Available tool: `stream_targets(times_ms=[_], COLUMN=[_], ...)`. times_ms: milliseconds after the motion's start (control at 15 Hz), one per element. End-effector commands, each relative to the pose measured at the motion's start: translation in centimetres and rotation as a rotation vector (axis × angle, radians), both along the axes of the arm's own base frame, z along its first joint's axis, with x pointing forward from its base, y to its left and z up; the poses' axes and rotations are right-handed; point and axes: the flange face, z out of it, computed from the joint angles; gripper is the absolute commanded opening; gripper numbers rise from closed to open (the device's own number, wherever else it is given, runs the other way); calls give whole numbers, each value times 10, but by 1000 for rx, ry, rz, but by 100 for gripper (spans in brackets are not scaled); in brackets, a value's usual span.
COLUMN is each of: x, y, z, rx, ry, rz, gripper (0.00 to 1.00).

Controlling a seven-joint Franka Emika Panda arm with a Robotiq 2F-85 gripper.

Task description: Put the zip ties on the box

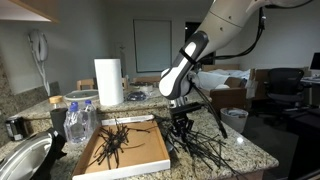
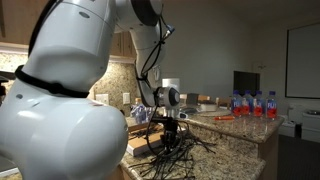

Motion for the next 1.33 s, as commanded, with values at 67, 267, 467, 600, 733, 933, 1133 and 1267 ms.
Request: stream_targets(times_ms=[67, 267, 467, 600, 733, 933, 1133, 1267], x=[-4, -4, -5, -5, -6, -6, -2, 6], y=[-1, 4, 12, 18, 24, 34, 46, 59], z=[28, 55, 83, 101, 115, 134, 153, 169], rx=[-19, -8, 7, 17, 23, 23, 15, 12], ry=[-50, -122, -171, -197, -215, -241, -273, -291], rz=[16, 27, 45, 61, 84, 109, 134, 158], gripper=[8, 8, 8, 8, 8, 8, 8, 8])
